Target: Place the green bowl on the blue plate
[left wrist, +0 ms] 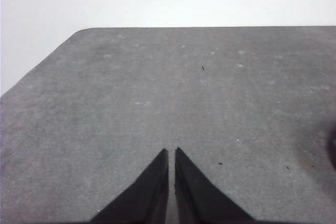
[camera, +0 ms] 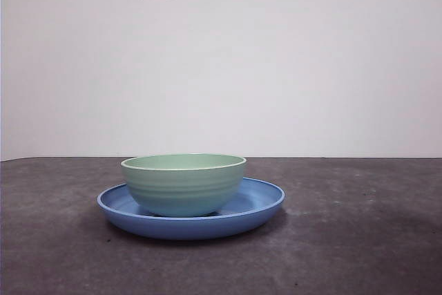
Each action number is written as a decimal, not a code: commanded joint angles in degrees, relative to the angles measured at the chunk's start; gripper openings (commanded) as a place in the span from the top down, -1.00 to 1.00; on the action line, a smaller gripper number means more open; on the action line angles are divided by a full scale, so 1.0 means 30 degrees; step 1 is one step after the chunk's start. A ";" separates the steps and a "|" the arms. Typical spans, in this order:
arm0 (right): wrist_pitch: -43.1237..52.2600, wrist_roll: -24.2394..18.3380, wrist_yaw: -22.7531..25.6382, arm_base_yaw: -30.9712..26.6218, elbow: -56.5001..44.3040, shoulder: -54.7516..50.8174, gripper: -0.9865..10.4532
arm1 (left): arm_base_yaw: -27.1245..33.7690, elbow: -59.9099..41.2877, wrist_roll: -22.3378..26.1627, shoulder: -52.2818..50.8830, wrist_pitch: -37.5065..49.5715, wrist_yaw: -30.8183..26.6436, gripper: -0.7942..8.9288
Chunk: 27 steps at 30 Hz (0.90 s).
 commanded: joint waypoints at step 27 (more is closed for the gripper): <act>-0.0539 0.0503 0.2157 -0.0036 -0.1071 -0.0707 0.78 | -0.0036 -0.0386 0.0226 -0.0022 -0.0109 -0.0051 0.79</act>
